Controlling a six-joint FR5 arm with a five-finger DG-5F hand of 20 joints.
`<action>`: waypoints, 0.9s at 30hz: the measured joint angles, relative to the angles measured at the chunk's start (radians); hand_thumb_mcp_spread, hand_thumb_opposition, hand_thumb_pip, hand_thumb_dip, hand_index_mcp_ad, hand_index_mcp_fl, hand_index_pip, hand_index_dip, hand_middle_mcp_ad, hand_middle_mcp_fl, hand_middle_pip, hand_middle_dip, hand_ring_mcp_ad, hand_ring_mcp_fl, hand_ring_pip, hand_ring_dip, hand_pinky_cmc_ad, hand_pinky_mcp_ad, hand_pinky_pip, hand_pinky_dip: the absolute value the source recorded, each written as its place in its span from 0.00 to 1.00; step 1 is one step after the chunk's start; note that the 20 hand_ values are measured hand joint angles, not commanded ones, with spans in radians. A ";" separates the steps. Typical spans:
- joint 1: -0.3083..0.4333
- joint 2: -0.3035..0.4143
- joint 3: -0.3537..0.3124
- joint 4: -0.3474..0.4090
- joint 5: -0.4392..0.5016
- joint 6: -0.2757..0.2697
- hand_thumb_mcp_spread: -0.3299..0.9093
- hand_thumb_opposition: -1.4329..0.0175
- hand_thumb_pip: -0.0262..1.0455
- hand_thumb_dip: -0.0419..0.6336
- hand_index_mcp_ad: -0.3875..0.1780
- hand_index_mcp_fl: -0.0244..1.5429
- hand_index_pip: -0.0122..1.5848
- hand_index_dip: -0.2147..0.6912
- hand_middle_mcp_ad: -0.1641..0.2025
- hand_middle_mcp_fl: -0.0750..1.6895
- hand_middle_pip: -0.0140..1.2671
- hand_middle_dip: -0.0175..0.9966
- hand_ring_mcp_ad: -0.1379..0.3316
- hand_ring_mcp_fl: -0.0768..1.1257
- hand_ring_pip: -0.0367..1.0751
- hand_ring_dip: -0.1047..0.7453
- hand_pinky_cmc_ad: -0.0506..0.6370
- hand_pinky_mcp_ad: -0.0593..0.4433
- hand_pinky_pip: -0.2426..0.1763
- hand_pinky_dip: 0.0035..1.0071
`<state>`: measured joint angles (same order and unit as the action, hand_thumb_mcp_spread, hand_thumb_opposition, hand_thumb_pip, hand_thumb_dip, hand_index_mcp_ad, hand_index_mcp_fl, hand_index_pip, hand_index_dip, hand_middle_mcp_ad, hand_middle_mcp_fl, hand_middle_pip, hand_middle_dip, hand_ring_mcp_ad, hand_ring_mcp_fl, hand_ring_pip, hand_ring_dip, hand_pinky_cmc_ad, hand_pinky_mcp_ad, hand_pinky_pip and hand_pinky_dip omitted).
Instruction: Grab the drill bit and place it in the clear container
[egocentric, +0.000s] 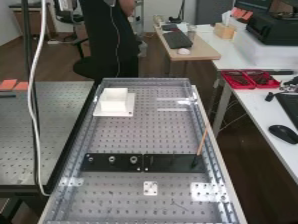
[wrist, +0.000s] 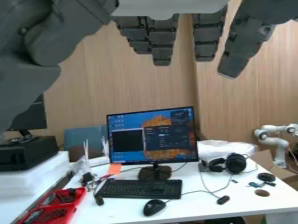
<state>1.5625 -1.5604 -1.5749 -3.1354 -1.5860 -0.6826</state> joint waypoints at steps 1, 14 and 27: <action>0.000 0.000 0.000 0.000 -0.001 0.000 0.40 0.51 0.13 0.07 0.84 0.02 0.05 0.20 0.68 0.05 0.13 0.04 0.83 0.08 0.11 0.10 0.68 0.70 0.32 0.30; 0.000 0.002 -0.006 0.005 -0.001 0.001 0.41 0.49 0.13 0.07 0.87 0.02 0.05 0.20 0.74 0.05 0.13 0.04 0.86 0.09 0.11 0.10 0.70 0.70 0.29 0.30; -0.004 0.000 -0.023 0.021 0.006 0.006 0.40 0.49 0.13 0.07 0.87 0.02 0.05 0.20 0.75 0.05 0.13 0.04 0.86 0.09 0.11 0.10 0.70 0.71 0.29 0.30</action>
<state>1.5585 -1.5605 -1.5979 -3.1145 -1.5799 -0.6762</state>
